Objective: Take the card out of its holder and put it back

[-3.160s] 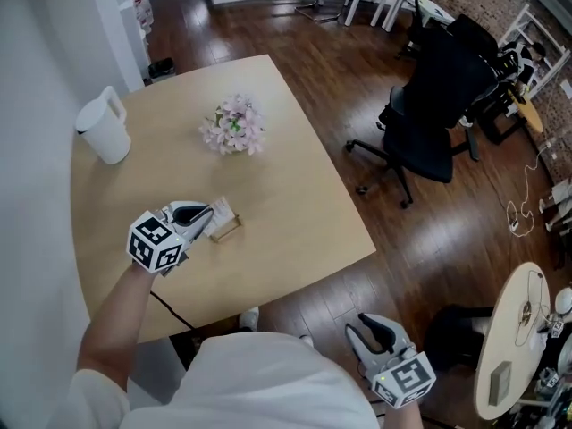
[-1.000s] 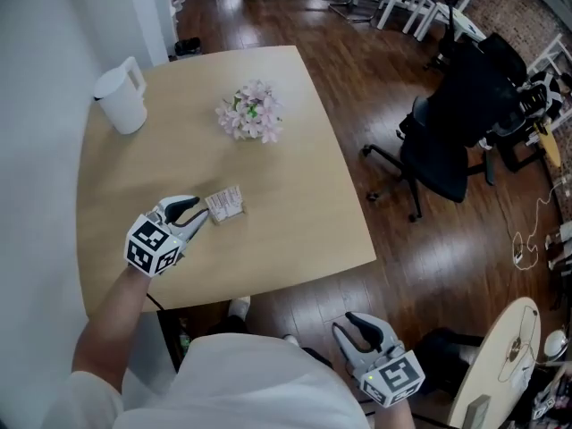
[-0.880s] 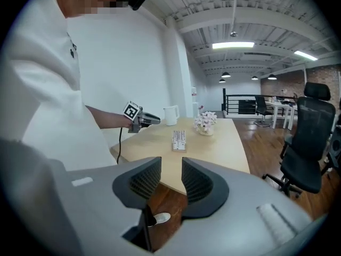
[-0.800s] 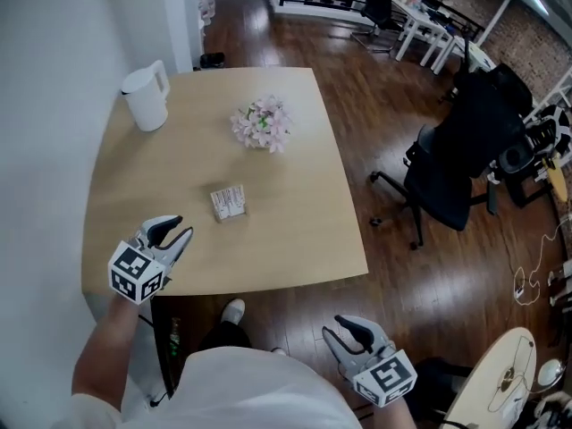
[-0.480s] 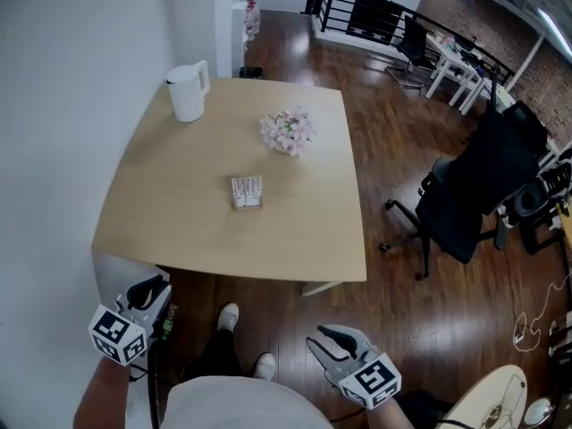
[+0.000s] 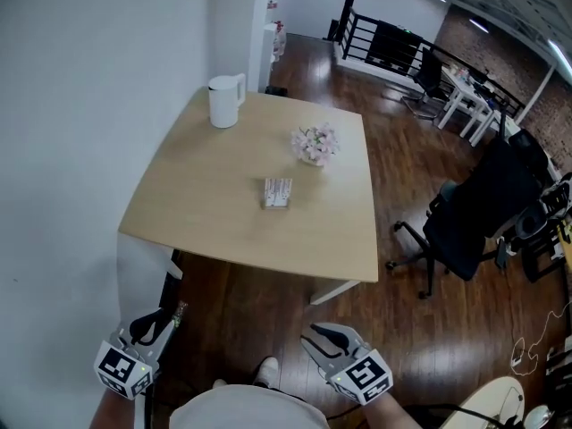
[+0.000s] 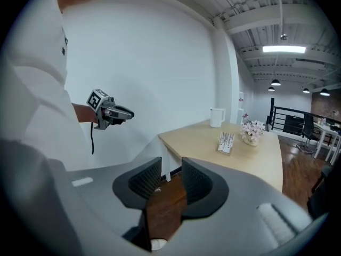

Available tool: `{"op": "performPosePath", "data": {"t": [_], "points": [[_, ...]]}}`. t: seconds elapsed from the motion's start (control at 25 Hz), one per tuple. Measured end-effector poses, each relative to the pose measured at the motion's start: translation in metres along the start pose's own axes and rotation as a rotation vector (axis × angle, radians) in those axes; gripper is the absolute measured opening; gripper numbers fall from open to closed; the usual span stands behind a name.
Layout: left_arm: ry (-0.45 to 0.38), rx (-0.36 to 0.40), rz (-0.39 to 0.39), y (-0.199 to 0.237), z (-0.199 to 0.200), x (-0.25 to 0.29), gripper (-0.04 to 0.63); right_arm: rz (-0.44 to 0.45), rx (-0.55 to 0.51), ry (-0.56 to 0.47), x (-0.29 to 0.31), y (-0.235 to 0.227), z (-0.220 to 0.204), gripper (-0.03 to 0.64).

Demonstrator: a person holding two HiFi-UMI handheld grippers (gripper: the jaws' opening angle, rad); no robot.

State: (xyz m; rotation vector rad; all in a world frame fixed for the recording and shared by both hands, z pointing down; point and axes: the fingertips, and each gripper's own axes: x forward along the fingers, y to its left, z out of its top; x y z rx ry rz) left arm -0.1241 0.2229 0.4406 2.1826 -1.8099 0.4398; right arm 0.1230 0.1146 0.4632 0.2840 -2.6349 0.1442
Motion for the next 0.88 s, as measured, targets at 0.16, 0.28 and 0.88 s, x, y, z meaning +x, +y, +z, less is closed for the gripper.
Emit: {"op": "performPosePath", "data": {"t": [0.16, 0.28, 0.88], "points": [[-0.033, -0.034, -0.023, -0.007, -0.01, -0.04, 0.101, 0.025, -0.024, -0.003, 0.012, 0.045, 0.014, 0.121], [-0.035, -0.063, -0.046, -0.014, -0.026, -0.065, 0.101, 0.035, -0.044, -0.006, 0.015, 0.078, 0.024, 0.121], [-0.037, -0.042, -0.21, -0.046, -0.072, -0.114, 0.089, -0.041, 0.011, 0.018, -0.004, 0.181, -0.003, 0.117]]}}
